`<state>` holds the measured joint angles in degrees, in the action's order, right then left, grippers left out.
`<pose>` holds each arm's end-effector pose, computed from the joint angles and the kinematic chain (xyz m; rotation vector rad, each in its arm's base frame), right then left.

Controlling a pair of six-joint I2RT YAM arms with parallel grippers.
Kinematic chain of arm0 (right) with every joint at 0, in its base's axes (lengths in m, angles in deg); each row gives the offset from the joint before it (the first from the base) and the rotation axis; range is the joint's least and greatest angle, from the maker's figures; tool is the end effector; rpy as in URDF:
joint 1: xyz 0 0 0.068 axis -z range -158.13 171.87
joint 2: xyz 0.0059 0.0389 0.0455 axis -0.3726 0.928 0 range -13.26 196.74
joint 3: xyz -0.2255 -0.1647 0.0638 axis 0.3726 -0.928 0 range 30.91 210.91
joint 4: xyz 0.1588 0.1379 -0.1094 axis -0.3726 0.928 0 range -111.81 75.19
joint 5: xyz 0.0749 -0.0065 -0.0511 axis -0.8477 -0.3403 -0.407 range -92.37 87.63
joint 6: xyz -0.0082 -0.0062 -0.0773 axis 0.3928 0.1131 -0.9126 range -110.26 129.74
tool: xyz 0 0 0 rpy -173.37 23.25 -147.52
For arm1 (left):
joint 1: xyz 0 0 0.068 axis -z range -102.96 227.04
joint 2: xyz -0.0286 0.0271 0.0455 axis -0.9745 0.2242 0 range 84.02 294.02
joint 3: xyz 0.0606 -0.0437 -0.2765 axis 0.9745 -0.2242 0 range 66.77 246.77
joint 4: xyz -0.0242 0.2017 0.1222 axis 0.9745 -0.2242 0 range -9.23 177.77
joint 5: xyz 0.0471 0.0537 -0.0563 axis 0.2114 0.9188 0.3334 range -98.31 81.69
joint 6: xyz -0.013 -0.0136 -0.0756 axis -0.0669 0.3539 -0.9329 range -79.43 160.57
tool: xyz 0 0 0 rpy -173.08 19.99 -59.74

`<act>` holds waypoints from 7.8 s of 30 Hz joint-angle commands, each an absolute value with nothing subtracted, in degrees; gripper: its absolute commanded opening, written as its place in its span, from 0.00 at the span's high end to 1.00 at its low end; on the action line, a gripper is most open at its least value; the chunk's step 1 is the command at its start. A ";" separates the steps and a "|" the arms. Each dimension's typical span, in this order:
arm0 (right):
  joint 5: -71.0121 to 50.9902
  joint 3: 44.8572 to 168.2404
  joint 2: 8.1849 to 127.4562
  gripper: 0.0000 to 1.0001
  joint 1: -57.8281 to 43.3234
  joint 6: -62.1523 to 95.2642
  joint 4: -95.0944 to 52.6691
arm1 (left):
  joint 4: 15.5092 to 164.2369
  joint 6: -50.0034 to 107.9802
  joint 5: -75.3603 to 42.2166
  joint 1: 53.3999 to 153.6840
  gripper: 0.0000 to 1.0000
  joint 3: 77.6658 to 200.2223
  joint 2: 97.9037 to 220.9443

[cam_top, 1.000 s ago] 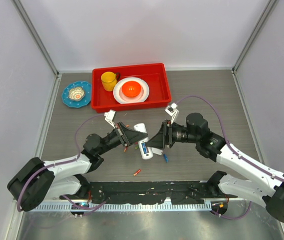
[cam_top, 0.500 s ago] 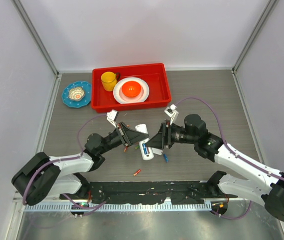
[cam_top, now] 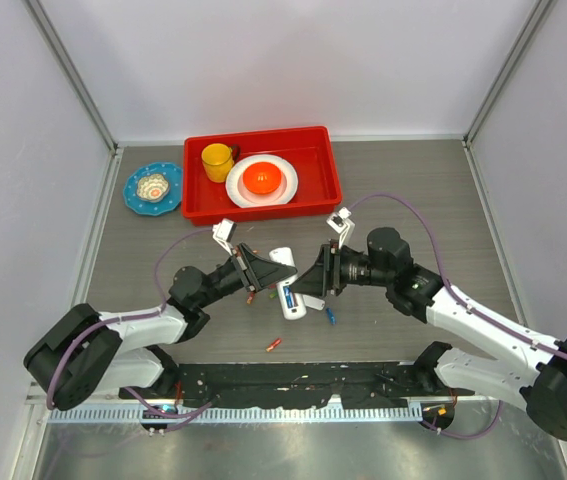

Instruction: Load the batteries into the remote control

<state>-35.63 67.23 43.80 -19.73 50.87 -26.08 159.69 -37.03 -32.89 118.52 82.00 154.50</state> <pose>0.1395 0.1727 0.2887 -0.4681 2.0573 1.4785 0.1541 -0.1731 0.2687 -0.0496 1.6230 -1.9763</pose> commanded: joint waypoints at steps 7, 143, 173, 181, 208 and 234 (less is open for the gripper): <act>-35.06 68.97 42.47 0.39 -19.52 50.96 -26.47 | 160.29 -34.41 -32.66 118.70 1.00 83.21 149.68; 12.04 82.42 62.94 0.99 -25.76 -13.22 -13.46 | 150.00 -48.20 -50.68 89.26 1.00 73.55 122.87; 34.72 91.65 80.95 0.99 -20.49 96.32 13.44 | 144.64 -42.40 -41.00 89.70 1.00 68.27 121.99; 31.91 90.68 85.52 0.98 -20.49 96.67 14.05 | 142.53 -41.52 -40.83 90.40 1.00 68.36 122.16; 30.66 94.37 76.85 0.31 -21.71 83.50 18.44 | 139.36 -40.64 -41.36 91.63 1.00 69.41 122.34; -2.55 96.92 81.31 0.64 -16.45 14.05 10.98 | 137.52 -36.34 -41.97 98.93 1.00 72.66 122.25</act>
<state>-1.94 96.26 83.42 -17.19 15.15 11.32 135.52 -37.91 -42.55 98.21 71.35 123.37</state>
